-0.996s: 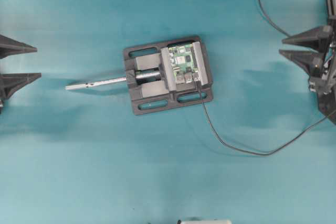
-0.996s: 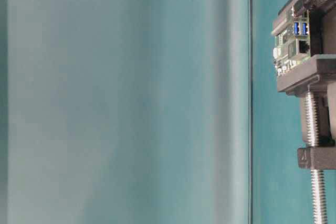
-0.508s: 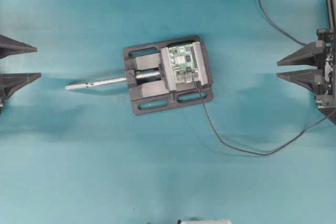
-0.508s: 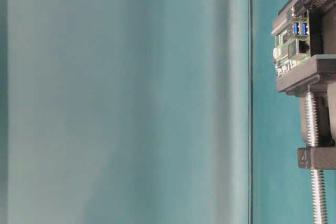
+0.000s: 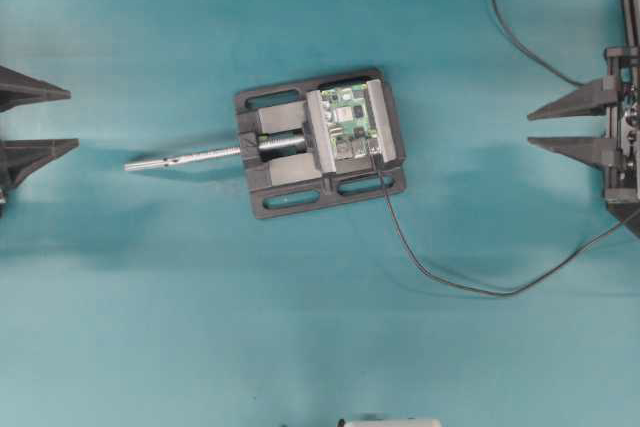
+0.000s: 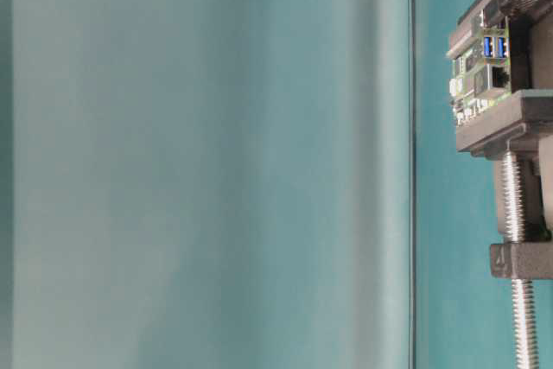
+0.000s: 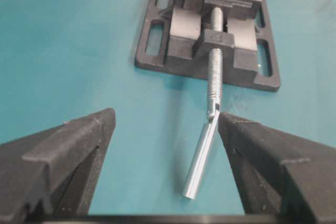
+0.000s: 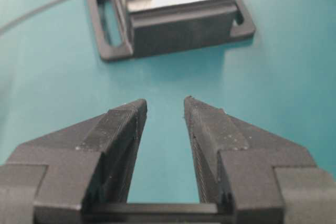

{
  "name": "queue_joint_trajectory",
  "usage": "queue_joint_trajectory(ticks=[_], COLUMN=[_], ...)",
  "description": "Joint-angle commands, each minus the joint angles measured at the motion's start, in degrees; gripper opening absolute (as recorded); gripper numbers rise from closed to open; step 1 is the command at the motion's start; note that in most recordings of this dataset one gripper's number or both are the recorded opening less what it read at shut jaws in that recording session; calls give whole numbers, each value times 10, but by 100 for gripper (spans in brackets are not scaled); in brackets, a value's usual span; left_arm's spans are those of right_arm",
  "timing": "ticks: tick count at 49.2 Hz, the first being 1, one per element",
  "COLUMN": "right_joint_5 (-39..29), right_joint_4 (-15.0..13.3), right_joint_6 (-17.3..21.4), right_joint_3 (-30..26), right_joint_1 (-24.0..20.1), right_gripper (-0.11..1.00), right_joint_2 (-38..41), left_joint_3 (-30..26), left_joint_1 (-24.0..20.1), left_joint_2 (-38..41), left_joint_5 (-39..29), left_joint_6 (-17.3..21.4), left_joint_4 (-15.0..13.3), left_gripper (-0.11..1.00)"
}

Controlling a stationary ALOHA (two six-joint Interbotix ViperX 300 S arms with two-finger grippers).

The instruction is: Insert the USB into the fixed PCB.

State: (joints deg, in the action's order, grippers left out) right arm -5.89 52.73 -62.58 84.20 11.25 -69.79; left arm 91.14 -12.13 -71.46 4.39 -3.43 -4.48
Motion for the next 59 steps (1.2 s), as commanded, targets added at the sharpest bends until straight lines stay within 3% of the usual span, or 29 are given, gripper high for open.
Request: queue_joint_trajectory(ticks=[1, 5, 12, 27, 35, 59], right_joint_5=[-29, -67, -51, -25, -17, -9], right_joint_4=[-40, -44, -44, -50, -68, -69], right_joint_6=[4, 3, 25, 147, 148, 150], right_joint_3=[-17, -18, -19, -16, -14, -12], right_joint_1=[0, 0, 0, 0, 0, 0], right_gripper=[42, 42, 42, 41, 41, 41], right_joint_2=[4, 4, 4, 4, 4, 4], left_joint_3=[-6, -6, -7, -6, -7, -7], left_joint_1=[-1, -1, -1, -1, -1, -1], left_joint_2=[5, 5, 5, 5, 5, 5], left_joint_5=[4, 3, 3, 3, 4, 3], left_joint_6=[-2, -2, -2, -2, -2, -2], left_joint_4=[2, 2, 2, 3, 2, 2], left_gripper=[94, 94, 94, 94, 94, 94])
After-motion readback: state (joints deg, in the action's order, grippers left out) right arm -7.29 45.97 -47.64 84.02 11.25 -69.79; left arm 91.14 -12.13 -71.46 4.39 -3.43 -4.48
